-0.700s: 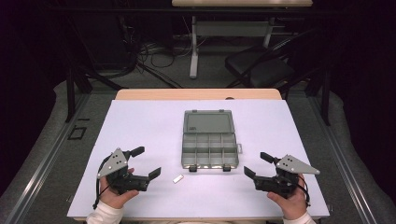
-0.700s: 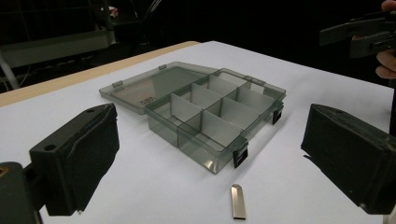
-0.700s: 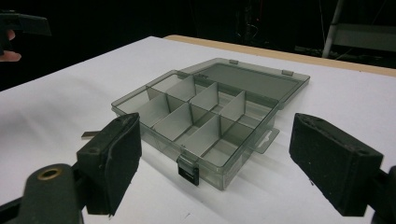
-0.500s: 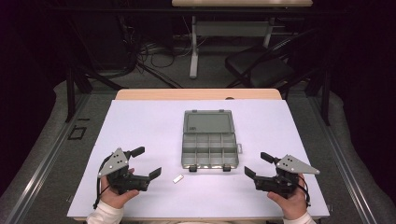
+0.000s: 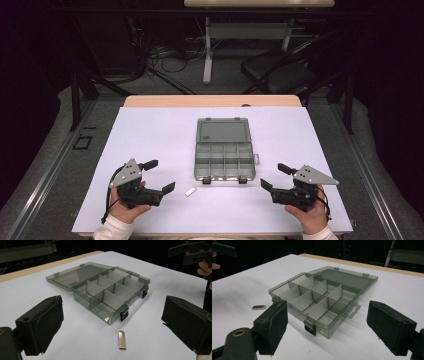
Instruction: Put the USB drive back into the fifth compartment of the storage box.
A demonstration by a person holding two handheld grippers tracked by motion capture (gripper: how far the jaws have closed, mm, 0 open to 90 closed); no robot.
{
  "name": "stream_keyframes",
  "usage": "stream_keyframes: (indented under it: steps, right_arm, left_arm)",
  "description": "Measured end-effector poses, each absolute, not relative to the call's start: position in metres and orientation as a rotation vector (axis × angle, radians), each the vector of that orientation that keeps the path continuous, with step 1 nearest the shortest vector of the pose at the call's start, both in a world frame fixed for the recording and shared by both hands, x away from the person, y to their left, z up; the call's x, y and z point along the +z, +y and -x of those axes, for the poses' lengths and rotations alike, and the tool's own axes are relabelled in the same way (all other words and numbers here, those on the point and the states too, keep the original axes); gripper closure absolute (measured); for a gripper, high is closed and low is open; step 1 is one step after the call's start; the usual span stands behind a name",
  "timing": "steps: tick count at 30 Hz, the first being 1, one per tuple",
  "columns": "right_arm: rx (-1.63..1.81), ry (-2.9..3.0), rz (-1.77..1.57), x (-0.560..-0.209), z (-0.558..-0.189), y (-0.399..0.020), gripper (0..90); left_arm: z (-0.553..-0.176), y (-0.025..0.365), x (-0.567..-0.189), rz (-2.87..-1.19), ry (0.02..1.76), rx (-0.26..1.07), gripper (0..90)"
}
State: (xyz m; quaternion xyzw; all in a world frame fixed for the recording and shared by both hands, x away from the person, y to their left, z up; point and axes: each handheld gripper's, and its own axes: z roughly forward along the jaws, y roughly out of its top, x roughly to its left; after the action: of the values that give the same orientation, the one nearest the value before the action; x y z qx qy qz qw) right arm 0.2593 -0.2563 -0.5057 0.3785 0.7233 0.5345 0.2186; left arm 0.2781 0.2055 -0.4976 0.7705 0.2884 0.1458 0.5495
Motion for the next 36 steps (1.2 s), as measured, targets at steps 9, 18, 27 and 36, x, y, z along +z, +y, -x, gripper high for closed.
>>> stream_keyframes:
  steps: [9,18,27,36]
  right_arm:
    - [1.455,2.026,-1.033,-0.508,-0.258,-0.253,17.5]
    - [1.441,2.018,-1.044,-0.507,-0.257,-0.252,18.1]
    - [1.436,2.035,-1.051,-0.508,-0.259,-0.252,18.0]
    - [1.426,2.052,-1.043,-0.509,-0.260,-0.250,18.1]
  left_arm:
    - [-0.280,0.201,-0.500,-1.856,0.704,0.301,3.7]
    - [-0.288,0.187,-0.491,-1.916,0.724,0.239,4.1]
    - [-0.298,0.174,-0.484,-1.977,0.772,0.212,5.3]
    - [-0.310,0.164,-0.477,-1.995,0.780,0.207,6.2]
